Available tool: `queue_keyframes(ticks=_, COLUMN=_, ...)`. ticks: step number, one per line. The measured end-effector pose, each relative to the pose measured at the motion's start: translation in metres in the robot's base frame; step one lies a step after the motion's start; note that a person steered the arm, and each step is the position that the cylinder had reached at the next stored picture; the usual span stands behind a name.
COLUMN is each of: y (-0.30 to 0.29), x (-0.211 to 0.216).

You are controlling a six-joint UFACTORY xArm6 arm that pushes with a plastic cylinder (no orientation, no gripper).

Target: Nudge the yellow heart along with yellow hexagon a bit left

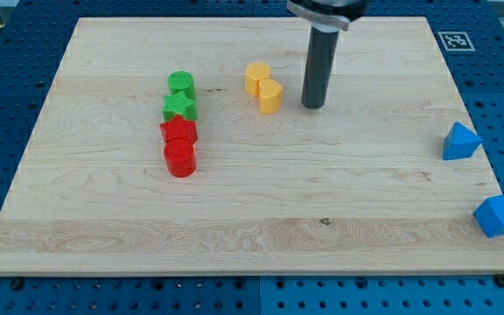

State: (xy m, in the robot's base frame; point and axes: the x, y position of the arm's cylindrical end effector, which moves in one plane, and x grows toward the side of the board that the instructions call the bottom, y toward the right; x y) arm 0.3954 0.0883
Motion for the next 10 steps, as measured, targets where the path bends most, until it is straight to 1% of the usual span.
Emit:
queue_keyframes(ticks=1, y=0.005, x=0.018)
queue_keyframes(ticks=2, y=0.003, x=0.018)
queue_keyframes(ticks=4, y=-0.001, x=-0.009)
queue_keyframes(ticks=5, y=-0.013, x=-0.005)
queue_keyframes(ticks=6, y=-0.039, x=-0.004)
queue_keyframes(ticks=10, y=-0.046, x=-0.003)
